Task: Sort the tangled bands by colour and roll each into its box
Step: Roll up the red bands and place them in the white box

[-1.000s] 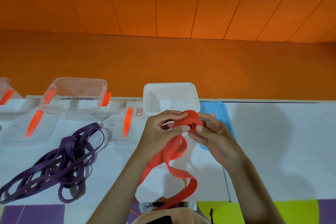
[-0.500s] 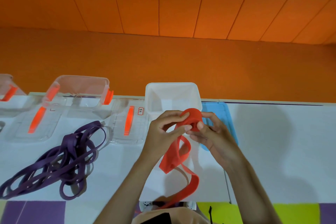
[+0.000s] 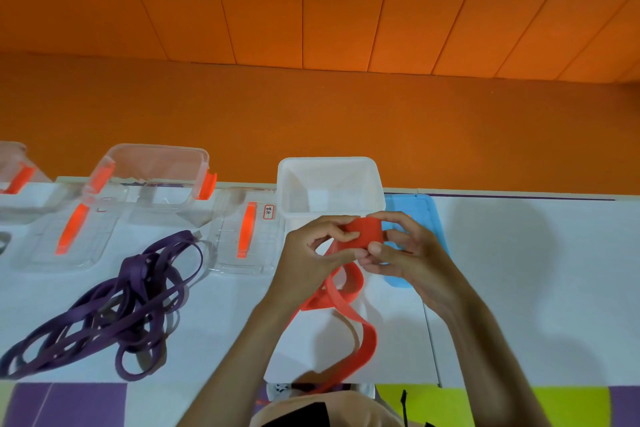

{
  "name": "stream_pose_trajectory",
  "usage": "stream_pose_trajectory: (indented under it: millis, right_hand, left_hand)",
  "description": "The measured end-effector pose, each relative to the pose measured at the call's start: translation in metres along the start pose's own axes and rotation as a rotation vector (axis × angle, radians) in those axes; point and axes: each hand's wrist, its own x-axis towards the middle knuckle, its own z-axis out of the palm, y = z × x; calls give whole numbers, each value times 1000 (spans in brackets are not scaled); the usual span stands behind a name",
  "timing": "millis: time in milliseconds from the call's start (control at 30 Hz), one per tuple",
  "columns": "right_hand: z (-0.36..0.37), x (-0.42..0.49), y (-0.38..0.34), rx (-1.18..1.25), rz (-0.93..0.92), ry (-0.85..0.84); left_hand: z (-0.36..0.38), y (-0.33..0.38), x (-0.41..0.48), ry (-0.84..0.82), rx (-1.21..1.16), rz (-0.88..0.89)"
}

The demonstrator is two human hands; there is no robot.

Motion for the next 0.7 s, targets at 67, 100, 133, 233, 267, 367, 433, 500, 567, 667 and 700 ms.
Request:
stream_pose_trajectory:
  millis: [67,100,133,233,267,367,433,500,567,667,700]
  right_hand:
    - [-1,2,-2,-21,23,36]
    - [-1,3,-2,-37,32,55]
    - [-2,3,-2,-63,32,70]
    - [1,2,-1,-116,-4,51]
    - [3,1,0,-102,-16,30]
    - [3,3,0,-128,-35,-9]
    - [-2,4,-5,-240,-43,-25]
    - [-11,5,-11,-359,-47,-37]
    - [-18,5,-15,-384,-36,-49]
    - [-16,0,-14,-226,-50,-37]
    - [-14,-3,-12,-149,-51,-19]
  left_hand:
    - [-1,-1,-1,-15,56,-12]
    - [-1,0,-1,-35,88,-16]
    - [-2,1,0,-62,100,-20]
    - [-4,6,2,-86,35,-24]
    - [-4,8,3,-75,4,-17]
    - [-2,12,-2,-2,-44,-18]
    - [0,11,-7,65,-30,-16]
    - [3,11,-12,91,-28,3]
    - [5,13,-13,56,-28,17]
    - [4,19,-8,15,-23,52]
    - [4,22,-5,6,-29,62]
